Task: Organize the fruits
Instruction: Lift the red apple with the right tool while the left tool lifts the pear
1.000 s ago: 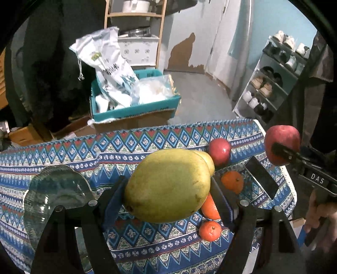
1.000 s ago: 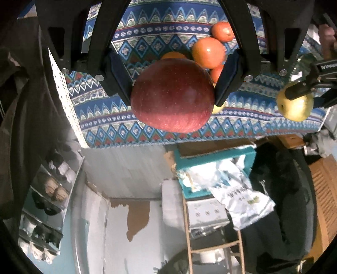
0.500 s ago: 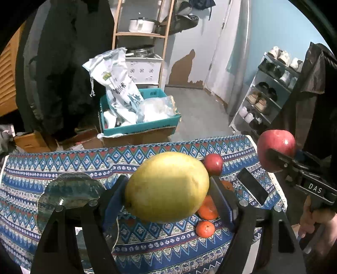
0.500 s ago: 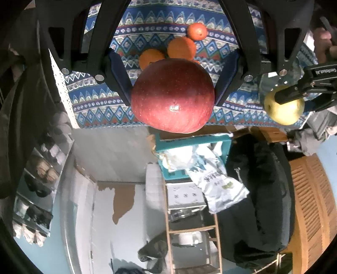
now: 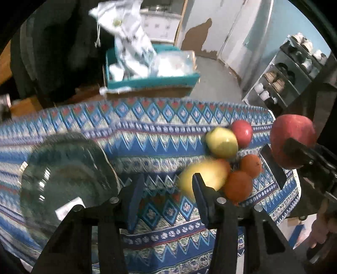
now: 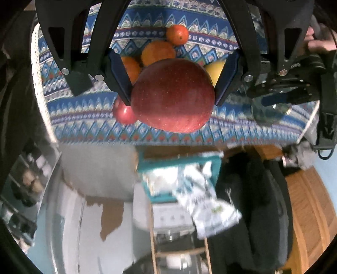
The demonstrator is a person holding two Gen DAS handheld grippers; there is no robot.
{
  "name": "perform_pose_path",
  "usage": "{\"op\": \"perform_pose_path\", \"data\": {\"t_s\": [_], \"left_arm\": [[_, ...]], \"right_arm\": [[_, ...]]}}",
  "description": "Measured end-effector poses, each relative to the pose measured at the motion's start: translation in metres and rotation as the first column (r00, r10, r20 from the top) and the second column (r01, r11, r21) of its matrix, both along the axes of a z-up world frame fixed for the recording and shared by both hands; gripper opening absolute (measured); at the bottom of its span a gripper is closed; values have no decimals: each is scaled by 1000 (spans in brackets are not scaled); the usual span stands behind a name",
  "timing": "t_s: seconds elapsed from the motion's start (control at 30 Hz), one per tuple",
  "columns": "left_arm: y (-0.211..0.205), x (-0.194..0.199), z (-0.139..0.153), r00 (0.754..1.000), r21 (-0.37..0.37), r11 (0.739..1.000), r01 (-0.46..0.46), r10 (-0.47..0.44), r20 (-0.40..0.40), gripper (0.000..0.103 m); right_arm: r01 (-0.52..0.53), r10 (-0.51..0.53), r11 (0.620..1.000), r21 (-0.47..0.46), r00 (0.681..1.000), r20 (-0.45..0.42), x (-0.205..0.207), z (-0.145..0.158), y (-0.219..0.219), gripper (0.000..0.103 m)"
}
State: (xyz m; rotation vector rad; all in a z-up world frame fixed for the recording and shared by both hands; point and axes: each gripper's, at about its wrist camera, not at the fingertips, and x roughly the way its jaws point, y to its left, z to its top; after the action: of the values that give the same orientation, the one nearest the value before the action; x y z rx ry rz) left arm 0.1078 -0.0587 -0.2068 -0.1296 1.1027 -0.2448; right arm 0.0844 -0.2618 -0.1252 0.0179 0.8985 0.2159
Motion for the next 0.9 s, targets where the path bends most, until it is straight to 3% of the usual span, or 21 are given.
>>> {"op": "perform_pose_path", "data": {"t_s": [0.13, 0.43, 0.5, 0.9], "left_arm": [[-7, 5, -19, 999, 28, 1000, 13, -12, -36, 48], [-22, 16, -21, 999, 40, 998, 40, -39, -27, 62], [-26, 18, -21, 999, 49, 998, 42, -41, -22, 68], [-30, 38, -28, 1000, 25, 1000, -1, 2, -23, 80]], "right_arm": [[22, -22, 1000, -6, 998, -57, 6, -21, -3, 77], [95, -98, 995, -30, 988, -122, 25, -49, -27, 77], [105, -108, 994, -31, 986, -130, 27, -53, -32, 77], [114, -116, 993, -26, 984, -134, 31, -58, -41, 77]]}}
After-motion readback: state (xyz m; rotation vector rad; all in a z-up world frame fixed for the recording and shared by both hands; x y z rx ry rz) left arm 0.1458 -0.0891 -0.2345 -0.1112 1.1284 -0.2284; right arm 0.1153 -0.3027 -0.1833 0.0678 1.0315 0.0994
